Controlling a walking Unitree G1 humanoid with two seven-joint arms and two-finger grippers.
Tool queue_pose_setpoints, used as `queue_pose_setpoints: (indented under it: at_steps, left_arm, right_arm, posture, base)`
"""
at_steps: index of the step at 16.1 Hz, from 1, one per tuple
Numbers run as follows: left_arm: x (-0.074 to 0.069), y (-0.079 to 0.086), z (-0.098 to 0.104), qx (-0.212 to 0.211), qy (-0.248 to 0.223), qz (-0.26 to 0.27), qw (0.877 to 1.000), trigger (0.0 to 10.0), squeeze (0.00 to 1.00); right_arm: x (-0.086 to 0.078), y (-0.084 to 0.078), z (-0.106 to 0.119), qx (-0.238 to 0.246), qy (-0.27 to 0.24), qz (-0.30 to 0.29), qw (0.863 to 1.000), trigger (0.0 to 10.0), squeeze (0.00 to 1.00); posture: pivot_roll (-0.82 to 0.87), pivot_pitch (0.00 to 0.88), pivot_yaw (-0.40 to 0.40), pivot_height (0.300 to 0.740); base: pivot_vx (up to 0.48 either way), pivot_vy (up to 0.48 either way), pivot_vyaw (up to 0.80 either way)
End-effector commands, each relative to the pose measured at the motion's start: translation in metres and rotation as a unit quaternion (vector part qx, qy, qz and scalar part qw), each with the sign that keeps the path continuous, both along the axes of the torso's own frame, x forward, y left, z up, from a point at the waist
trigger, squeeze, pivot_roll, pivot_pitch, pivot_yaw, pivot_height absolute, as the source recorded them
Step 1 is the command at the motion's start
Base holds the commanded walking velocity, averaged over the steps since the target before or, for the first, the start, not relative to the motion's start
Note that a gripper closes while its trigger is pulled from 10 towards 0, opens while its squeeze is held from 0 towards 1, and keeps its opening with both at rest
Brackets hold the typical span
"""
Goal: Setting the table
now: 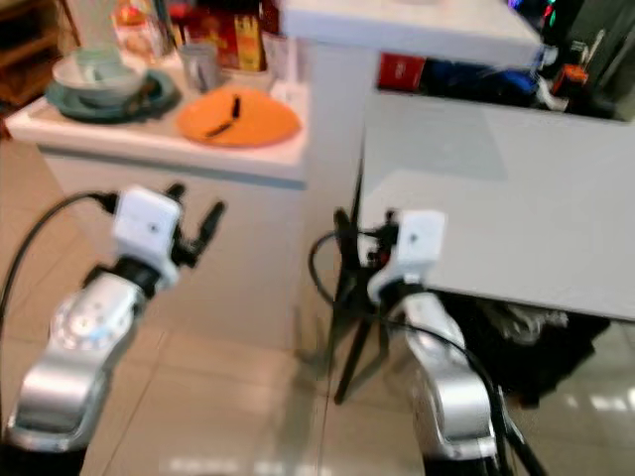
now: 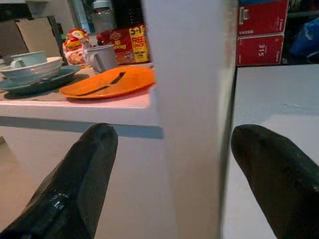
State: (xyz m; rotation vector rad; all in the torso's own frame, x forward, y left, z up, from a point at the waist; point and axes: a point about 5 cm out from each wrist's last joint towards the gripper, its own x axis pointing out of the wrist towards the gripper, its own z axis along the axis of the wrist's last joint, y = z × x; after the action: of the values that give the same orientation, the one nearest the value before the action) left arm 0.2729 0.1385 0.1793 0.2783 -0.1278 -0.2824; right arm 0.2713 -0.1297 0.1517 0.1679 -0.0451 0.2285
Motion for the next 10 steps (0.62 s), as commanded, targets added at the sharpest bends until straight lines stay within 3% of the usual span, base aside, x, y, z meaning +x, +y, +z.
queue_pose_setpoints:
  at_steps: [1,10]
  left_arm:
    - [-0.0006,-0.0063,0.0003,-0.004,-0.001,-0.010,1.000,10.0,0.00]
    - [0.0008,-0.0053,0.0043,-0.019,-0.013,0.005,1.000,10.0,0.00]
  right_arm:
    - [0.0002,-0.0076,0.0012,-0.006,0.001,-0.012,1.000,10.0,0.00]
    - [0.0026,-0.0086,0.0031,-0.002,-0.001,-0.018,1.000,10.0,0.00]
  posture:
    - [0.12,0.000,-0.010,0.740]
    - [0.12,0.000,-0.010,0.740]
  base:
    - [0.000,0.480,0.00]
    - [0.000,0.460,0.00]
